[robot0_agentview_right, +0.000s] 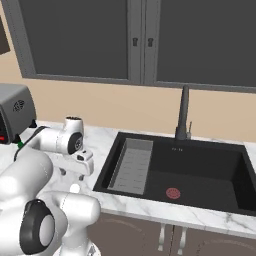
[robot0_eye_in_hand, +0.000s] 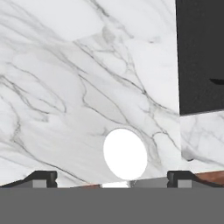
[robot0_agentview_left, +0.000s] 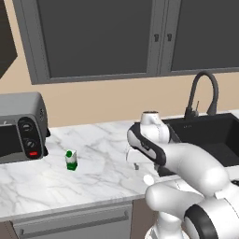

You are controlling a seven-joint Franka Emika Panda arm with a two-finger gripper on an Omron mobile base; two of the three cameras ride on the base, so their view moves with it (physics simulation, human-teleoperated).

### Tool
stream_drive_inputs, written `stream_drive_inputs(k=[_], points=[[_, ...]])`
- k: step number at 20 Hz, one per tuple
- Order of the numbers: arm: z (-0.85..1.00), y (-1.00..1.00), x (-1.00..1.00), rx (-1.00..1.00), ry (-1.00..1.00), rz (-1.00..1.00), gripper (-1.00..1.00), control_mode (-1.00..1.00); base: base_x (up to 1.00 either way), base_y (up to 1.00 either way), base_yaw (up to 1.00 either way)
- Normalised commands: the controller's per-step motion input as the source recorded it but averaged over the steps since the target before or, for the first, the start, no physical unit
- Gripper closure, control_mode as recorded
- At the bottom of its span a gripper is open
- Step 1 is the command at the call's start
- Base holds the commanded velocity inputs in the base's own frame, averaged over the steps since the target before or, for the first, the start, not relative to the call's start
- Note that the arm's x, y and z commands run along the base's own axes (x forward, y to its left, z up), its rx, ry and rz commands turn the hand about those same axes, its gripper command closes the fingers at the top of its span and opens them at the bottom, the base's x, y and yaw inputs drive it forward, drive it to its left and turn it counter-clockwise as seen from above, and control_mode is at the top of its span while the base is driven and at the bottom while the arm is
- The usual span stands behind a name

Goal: Gather the eggs and milk located in the vicinity of the sink area and place them right next to the bowl.

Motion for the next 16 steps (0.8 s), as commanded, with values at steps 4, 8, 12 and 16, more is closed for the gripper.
stream_drive_inputs(k=[4, 8, 12, 16], points=[[-0.16, -0.03, -0.05, 0.00, 0.03, 0.04, -1.00, -1.00, 0.00, 0.00, 0.00], [-0.21, -0.12, -0.09, 0.00, 0.07, 0.04, -1.00, -1.00, 0.00, 0.00, 0.00], [-0.06, -0.13, -0.06, 0.00, 0.04, 0.07, -1.00, -1.00, 0.00, 0.00, 0.00], [-0.13, 0.00, 0.00, 0.00, 0.01, 0.10, -1.00, -1.00, 0.00, 0.00, 0.00]])
